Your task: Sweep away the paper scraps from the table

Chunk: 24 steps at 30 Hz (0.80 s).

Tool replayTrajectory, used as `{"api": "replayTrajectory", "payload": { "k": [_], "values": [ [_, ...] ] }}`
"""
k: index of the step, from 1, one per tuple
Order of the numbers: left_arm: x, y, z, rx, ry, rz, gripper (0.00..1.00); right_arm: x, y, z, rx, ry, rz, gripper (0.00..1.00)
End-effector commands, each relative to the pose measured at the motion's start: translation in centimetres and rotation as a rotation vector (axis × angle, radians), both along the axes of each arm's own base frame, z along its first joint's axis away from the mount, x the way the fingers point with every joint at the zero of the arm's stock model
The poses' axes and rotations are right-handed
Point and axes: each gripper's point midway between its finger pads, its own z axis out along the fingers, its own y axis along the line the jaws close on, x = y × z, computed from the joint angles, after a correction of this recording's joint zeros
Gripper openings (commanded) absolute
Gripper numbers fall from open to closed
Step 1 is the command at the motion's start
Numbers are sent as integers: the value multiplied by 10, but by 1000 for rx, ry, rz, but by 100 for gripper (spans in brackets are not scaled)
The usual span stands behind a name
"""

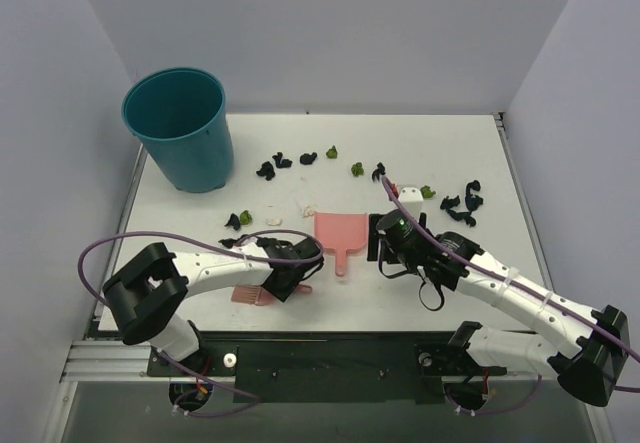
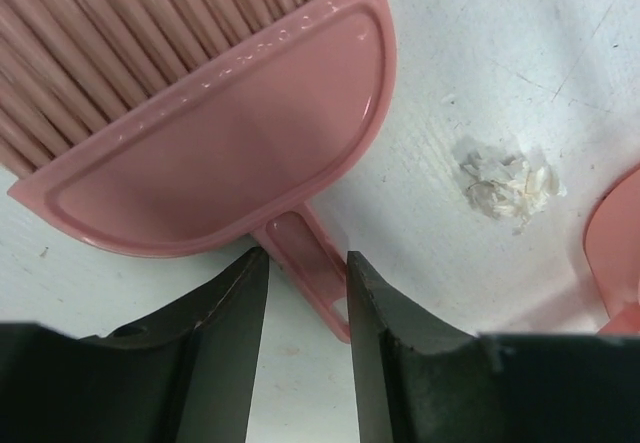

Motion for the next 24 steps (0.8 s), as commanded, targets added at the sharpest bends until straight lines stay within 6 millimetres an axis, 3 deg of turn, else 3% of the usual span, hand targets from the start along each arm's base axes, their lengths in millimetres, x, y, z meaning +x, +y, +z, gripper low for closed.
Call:
{"api": "replayTrajectory", "payload": {
  "k": [1, 8, 13, 16, 24],
  "values": [
    [-10, 11, -22, 73, 83, 83, 45, -4, -2, 0, 43, 11, 28, 65],
    [-11, 12, -21, 167, 128, 34, 44, -7, -3, -3, 145, 27, 38, 65],
    [-17, 21, -21, 184, 138, 34, 58, -9, -9, -3, 151, 24, 33, 65],
    [-20, 22, -25, 190, 149, 30, 58, -11, -8, -4, 156, 28, 40, 65],
    [-24, 20, -38, 222, 201, 5, 29, -14, -4, -1, 189, 28, 53, 65]
  ]
}}
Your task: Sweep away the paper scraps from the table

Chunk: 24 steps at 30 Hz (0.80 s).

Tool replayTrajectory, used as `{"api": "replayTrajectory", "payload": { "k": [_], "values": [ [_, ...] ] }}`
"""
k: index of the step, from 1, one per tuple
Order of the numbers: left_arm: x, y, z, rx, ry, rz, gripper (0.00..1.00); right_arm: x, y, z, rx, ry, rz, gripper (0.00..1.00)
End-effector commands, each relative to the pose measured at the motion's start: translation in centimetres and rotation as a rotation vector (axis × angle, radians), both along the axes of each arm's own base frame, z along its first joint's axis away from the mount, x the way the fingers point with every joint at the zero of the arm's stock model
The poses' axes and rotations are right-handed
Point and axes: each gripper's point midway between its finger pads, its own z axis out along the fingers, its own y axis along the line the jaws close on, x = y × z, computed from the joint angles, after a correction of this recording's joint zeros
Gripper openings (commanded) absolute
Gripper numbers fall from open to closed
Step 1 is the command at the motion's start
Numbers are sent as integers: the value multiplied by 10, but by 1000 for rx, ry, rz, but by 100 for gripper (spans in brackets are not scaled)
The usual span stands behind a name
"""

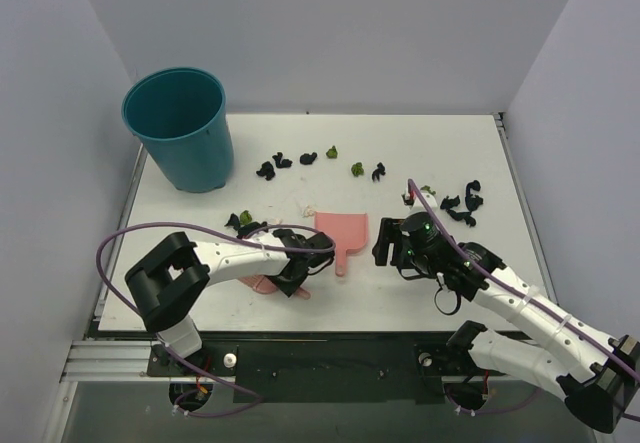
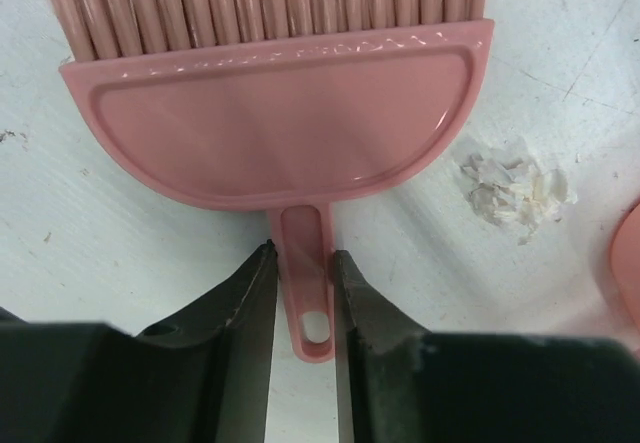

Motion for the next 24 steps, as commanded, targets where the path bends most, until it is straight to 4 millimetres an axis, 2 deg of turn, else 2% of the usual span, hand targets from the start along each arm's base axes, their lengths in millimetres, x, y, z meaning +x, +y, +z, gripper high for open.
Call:
{"api": "replayTrajectory", "payload": {
  "k": [1, 4, 6, 14, 18, 24],
  "values": [
    [-26, 24, -33, 122, 132, 11, 25, 0, 1, 5, 30, -15, 4, 65],
    [-26, 23, -28, 116, 123, -2, 8, -1, 2, 6, 39, -12, 6, 65],
    [-26, 20, -22, 103, 108, -15, 0, -2, 5, 5, 50, -4, 14, 65],
    [-26, 5, 16, -40, 35, -39, 0, -3, 21, 12, 123, 8, 37, 65],
    [-23, -6, 36, -129, -10, -34, 0, -3, 38, 14, 195, 21, 58, 65],
    [-11, -26, 59, -258, -86, -32, 0, -9, 63, 5, 305, 37, 82, 65]
  ]
}}
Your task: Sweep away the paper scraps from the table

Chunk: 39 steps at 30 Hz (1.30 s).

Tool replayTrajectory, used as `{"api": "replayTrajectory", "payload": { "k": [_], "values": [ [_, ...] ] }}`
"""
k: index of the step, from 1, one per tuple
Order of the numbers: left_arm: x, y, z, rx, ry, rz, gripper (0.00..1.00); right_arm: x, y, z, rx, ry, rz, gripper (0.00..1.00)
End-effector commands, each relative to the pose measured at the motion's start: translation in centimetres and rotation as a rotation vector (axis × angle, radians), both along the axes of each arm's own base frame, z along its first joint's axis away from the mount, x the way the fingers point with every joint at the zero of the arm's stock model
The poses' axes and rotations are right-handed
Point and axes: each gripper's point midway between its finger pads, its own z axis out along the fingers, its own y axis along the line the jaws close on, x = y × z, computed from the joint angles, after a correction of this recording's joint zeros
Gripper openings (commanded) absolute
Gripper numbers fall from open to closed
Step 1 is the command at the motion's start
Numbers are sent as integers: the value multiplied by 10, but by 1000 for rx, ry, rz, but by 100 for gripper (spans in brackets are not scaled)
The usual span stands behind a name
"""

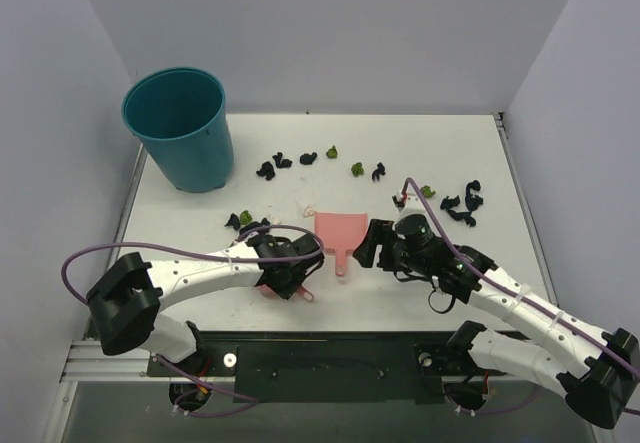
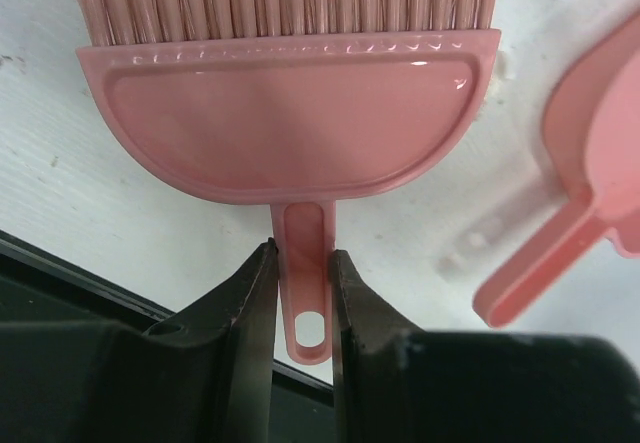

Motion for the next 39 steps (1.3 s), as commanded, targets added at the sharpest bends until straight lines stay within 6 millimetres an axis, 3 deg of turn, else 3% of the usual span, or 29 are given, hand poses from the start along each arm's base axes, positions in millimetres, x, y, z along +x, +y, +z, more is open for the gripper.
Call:
{"api": "replayTrajectory", "payload": {
  "k": [1, 8, 20, 39],
  "values": [
    [9, -18, 22, -119, -56, 35, 0, 0, 24, -1, 128, 4, 0, 64],
    [19, -36, 32, -221, -76, 36, 0, 2, 46, 1, 266, -57, 4, 59],
    [44, -33, 53, -316, -108, 26, 0, -4, 74, -11, 304, -37, 101, 53],
    [46, -36, 62, -366, -107, -60, 0, -21, 100, -14, 276, -31, 347, 53]
  ]
}}
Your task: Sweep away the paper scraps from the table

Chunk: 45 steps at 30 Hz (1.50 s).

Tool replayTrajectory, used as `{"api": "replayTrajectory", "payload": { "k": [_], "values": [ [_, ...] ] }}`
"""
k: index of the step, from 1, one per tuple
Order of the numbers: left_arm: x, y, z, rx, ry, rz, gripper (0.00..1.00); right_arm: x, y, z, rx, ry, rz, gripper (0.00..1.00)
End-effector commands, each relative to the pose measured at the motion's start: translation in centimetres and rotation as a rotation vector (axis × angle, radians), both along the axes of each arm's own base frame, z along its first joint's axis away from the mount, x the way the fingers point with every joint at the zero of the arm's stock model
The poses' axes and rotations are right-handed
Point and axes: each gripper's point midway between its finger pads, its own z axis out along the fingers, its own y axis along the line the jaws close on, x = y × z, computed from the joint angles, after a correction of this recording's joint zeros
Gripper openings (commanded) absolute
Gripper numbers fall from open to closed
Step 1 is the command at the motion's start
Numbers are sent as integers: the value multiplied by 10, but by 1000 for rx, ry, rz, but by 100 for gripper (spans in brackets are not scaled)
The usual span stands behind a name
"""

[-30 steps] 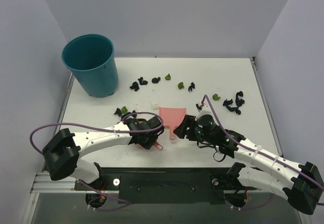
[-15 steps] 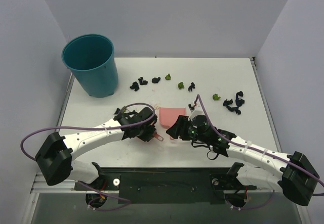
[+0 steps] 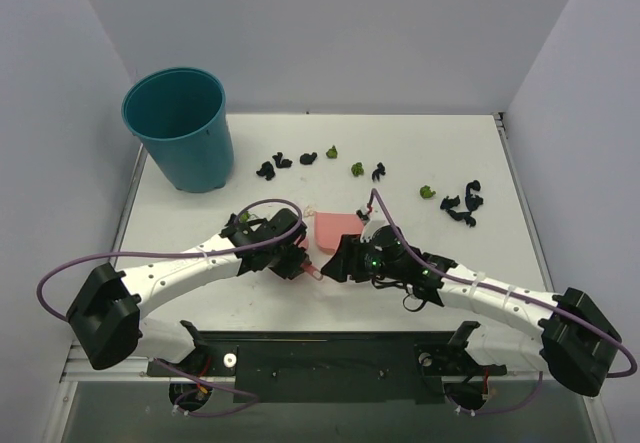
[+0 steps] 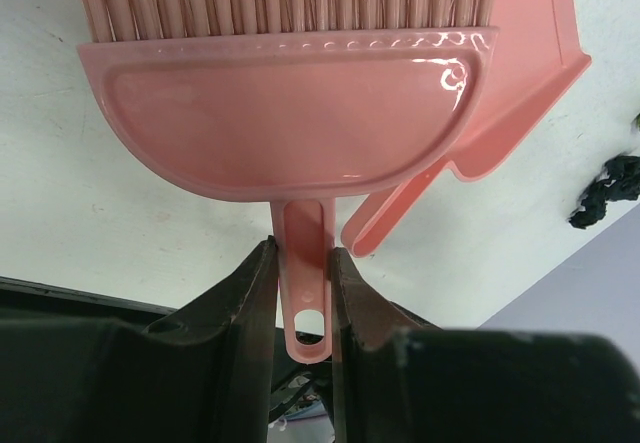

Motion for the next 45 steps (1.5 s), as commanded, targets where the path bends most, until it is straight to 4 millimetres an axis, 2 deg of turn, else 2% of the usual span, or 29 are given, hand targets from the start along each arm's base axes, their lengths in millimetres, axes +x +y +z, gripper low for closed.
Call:
{"api": "replayTrajectory", "payload": {
  "k": [1, 11, 23, 30, 34, 38, 42, 45],
  "values": [
    [7, -10, 17, -60, -52, -39, 0, 0, 19, 28, 64, -67, 89, 54],
    [8, -17, 19, -67, -65, -109, 0, -9, 33, 23, 69, -23, 191, 53],
    [10, -22, 28, -79, -90, -159, 0, -6, 40, 26, 87, 22, 191, 49],
    [15, -27, 40, -90, -136, -190, 0, -9, 44, 30, 81, 64, 213, 48],
    [15, -30, 41, -107, -140, -198, 0, -9, 43, 22, 46, 95, 213, 46],
    [14, -35, 42, -121, -144, -203, 0, -10, 45, 14, 31, 119, 212, 40],
    [14, -37, 42, -124, -144, -204, 0, -7, 45, 13, 29, 114, 197, 33],
    [14, -35, 43, -119, -148, -202, 0, -4, 40, 12, 3, 108, 173, 19]
  ]
}}
